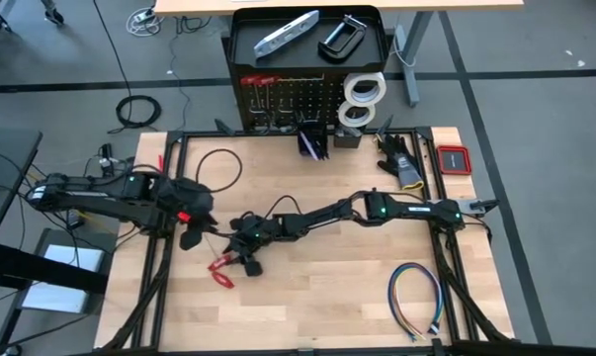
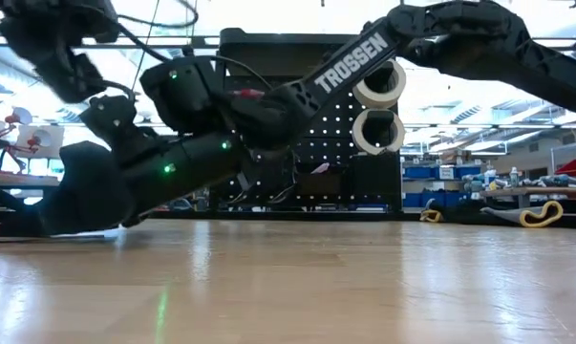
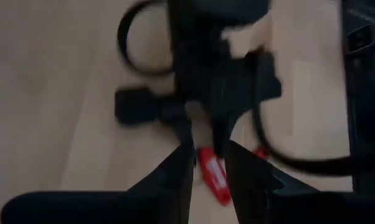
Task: Hang tools onto peg board
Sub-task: Hang the red allen wrench on the peg board
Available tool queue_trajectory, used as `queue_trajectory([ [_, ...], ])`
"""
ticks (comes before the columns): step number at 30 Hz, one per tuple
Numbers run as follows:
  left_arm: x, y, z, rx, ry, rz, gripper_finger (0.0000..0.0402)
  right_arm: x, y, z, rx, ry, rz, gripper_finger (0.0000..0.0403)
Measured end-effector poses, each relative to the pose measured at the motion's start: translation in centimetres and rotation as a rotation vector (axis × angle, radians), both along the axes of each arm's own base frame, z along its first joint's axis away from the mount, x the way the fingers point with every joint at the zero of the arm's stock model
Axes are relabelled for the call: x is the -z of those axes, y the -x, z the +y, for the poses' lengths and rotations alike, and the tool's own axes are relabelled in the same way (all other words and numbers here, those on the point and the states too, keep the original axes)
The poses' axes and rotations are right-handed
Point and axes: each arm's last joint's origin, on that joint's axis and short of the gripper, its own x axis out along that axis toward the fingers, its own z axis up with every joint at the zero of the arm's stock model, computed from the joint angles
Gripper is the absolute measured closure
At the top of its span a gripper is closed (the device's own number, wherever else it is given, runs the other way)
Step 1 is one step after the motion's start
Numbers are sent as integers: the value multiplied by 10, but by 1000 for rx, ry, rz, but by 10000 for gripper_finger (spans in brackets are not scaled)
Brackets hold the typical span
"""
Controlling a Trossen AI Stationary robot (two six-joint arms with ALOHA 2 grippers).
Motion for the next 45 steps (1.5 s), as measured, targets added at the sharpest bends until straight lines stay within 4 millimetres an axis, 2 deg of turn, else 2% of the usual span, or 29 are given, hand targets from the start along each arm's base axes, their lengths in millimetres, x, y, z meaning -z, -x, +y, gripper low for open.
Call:
queue_trajectory([
  [5, 10, 8, -2, -74, 65, 128, 305, 0, -1, 0, 10, 5, 1, 233],
  [9, 27, 10, -7, -83, 138, 210, 305, 1, -1, 0, 17, 8, 0, 244],
  [18, 71, 18, -15, -96, 256, 411, 305, 1, -1, -1, 48, 16, -12, 310],
  [23, 88, 21, -17, -113, 264, 439, 305, 1, -1, -1, 49, 18, -13, 309],
  [31, 89, 19, -16, -107, 169, 385, 305, -9, -1, -2, 52, 26, -4, 317],
  [37, 88, 15, -17, -102, 91, 320, 305, -22, 4, -2, 34, 63, 70, 326],
  [42, 89, 12, -20, -65, 20, 293, 305, -41, 15, -1, 11, 98, 205, 336],
  [45, 90, 6, -25, -27, 12, 263, 305, -59, 26, 4, -25, 137, 292, 339],
])
